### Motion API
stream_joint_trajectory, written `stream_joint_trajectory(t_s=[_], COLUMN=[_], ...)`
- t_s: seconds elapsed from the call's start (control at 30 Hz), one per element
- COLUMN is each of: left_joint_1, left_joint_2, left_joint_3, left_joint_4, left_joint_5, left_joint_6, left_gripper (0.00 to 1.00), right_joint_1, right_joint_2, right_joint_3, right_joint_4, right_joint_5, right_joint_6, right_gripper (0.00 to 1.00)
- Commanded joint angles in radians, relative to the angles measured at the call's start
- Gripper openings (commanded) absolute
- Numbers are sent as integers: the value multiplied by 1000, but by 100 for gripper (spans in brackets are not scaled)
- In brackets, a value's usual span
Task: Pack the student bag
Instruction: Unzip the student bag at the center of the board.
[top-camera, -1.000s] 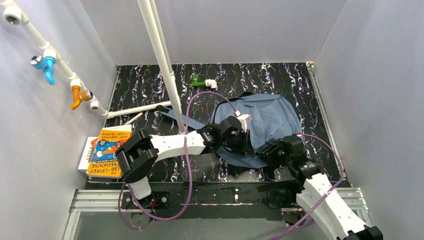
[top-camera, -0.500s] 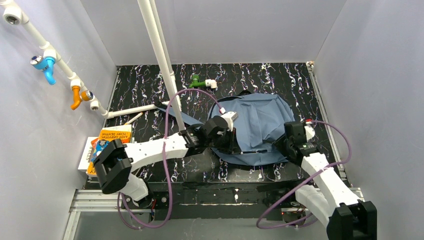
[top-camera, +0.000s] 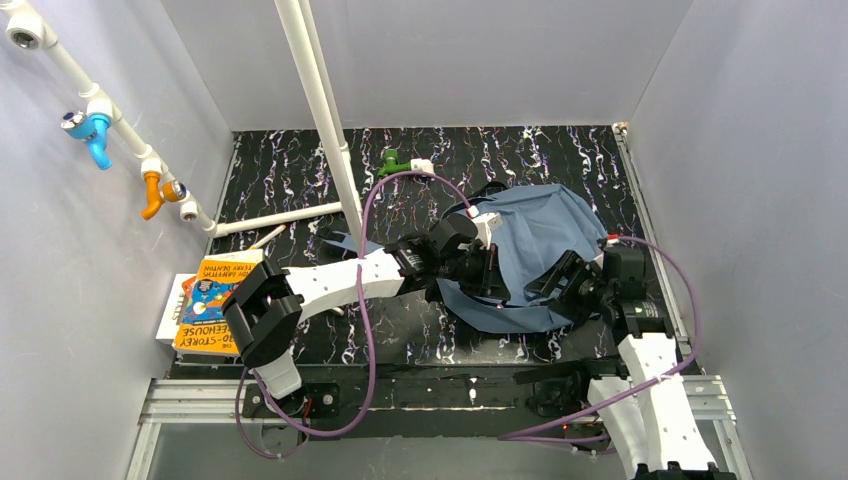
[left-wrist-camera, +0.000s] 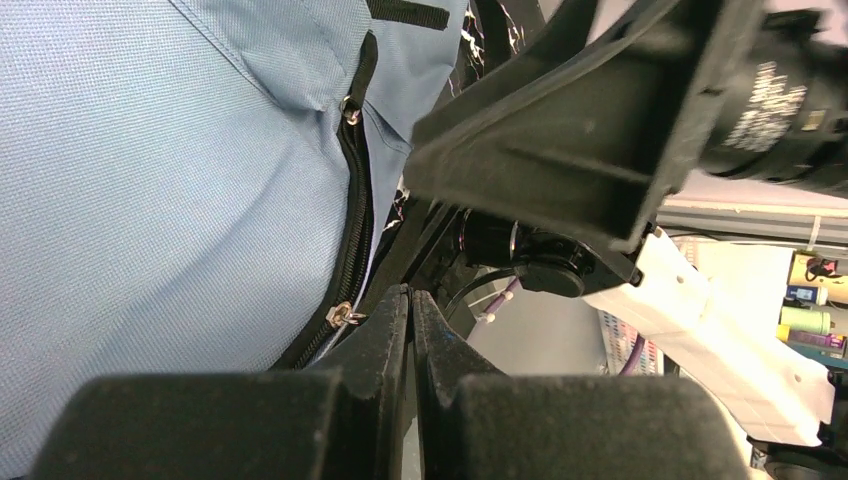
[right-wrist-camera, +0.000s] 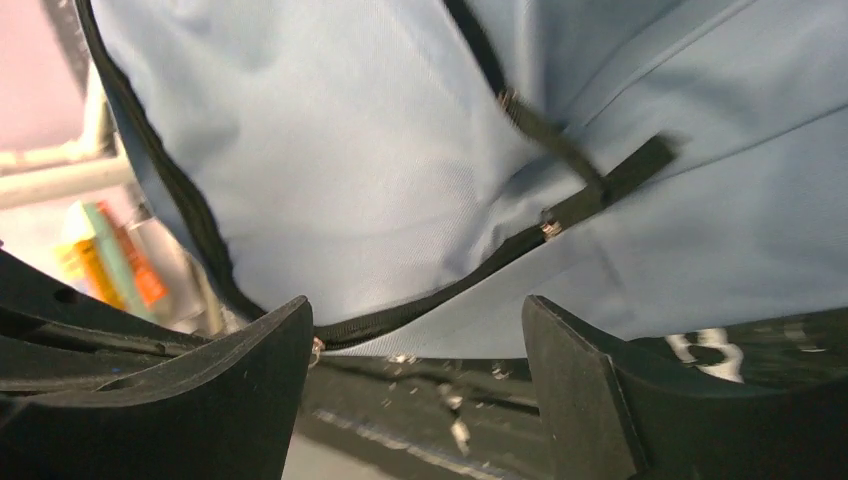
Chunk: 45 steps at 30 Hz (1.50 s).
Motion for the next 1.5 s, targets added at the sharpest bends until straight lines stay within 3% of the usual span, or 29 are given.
stream_joint_trajectory(t_s=[0.0,0.47,0.6,0.67,0.7,0.87,0.93,1.07,1.17,1.27,1.4,1.47], left_joint_1=[-4,-20,-28,-32,-34,-34,-30,8,74,155,220,220], left_joint_2=[-29,-14,-10,-7,-7,-43,-71,-167,-270,-372,-380,-339], left_joint_3=[46,117,145,154,157,138,118,40,-32,-105,-137,-140], left_joint_4=[28,26,26,26,26,17,1,-57,-111,-139,-130,-64], left_joint_5=[40,36,40,44,47,26,-1,-66,-106,-125,-70,29], left_joint_6=[-17,-21,-21,-23,-25,-7,13,47,76,96,96,63], left_gripper=[0,0,0,0,0,0,0,0,0,0,0,0], right_joint_1=[-2,-1,-1,-1,-2,-2,-1,-8,-15,-69,-90,-89], right_joint_2=[-30,-109,-106,-89,-75,-19,11,112,200,241,285,316], right_joint_3=[-120,-184,-214,-243,-245,-190,-166,-65,79,184,255,304], right_joint_4=[87,137,227,315,335,366,388,328,134,61,54,30], right_joint_5=[-267,-247,-246,-268,-261,-152,-122,-50,133,300,422,432], right_joint_6=[206,424,488,539,551,532,499,339,151,16,-88,-161], right_gripper=[84,79,78,68,56,18,1,1,1,1,1,1])
